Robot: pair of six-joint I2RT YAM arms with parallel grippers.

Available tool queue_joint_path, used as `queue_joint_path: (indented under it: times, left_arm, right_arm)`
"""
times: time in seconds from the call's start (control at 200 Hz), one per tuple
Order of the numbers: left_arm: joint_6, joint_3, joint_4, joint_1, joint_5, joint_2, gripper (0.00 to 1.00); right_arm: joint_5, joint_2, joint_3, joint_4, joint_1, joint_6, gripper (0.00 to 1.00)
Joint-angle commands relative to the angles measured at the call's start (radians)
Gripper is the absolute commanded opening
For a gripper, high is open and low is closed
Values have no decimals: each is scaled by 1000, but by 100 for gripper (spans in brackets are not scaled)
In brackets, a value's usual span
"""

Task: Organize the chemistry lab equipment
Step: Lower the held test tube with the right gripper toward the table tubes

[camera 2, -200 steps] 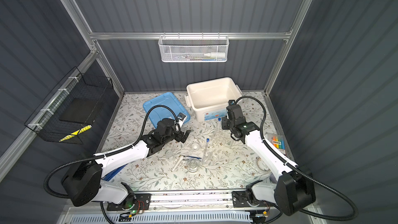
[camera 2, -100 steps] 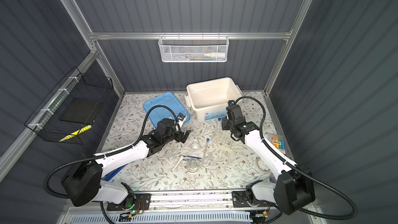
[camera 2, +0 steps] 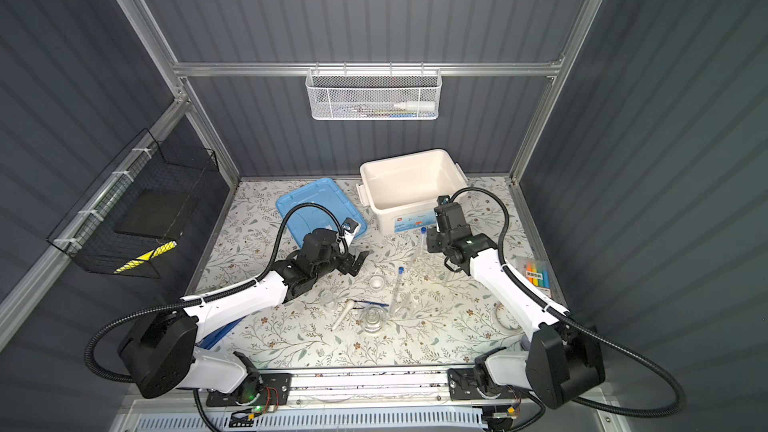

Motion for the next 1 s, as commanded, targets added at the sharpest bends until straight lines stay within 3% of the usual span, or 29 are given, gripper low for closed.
queue_joint_path:
  times: [0.0, 0.995]
  left_arm:
    - [-17, 0, 7, -7, 15, 0, 100]
    - [-35, 47, -6, -7, 87, 52, 100]
  right_arm:
    - [-6, 18, 10, -31, 5, -8, 23]
    - [-19, 40, 43, -47, 4, 7, 38]
